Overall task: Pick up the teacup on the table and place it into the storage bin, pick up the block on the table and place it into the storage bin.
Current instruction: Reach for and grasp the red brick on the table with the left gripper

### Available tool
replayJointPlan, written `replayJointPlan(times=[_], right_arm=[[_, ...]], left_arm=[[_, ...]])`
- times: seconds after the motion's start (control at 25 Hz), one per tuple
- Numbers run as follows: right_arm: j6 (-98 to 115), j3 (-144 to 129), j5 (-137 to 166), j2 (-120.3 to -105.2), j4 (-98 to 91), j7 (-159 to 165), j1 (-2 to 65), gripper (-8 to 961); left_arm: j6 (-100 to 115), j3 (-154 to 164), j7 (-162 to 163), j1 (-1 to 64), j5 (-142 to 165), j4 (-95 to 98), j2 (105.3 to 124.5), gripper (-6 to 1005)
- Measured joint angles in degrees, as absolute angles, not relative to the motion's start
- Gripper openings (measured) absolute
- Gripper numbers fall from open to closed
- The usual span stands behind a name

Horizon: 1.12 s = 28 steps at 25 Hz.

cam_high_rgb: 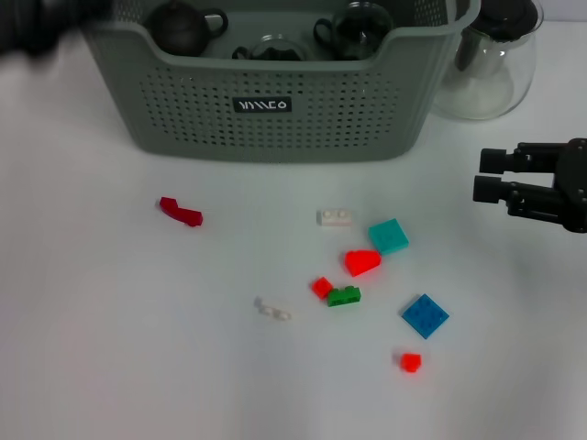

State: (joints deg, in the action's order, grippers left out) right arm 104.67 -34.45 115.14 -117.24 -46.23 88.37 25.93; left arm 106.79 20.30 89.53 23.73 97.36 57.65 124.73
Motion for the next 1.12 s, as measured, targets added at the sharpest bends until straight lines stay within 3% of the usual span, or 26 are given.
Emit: replayJointPlan(times=[0.32,0.6,1.12], right_arm=[[104.61,-34.35,115.13,-117.33,-46.18,88.62,26.37,486],[104.49,-34.49,115.13,-117.48,-46.14,89.08,26.53,486],[104.06,-34.62,115.14,-117.60,-46.14,89.12,26.36,485]], left_arm=[[108.22,13.76,60.34,19.92,115.87,41.58,124.80,761],[92.63,13.44,48.20,20.87,122.38,29.09,124.75,760],[80.06,11.27,43.56,21.35,122.40,24.90,124.68,759]])
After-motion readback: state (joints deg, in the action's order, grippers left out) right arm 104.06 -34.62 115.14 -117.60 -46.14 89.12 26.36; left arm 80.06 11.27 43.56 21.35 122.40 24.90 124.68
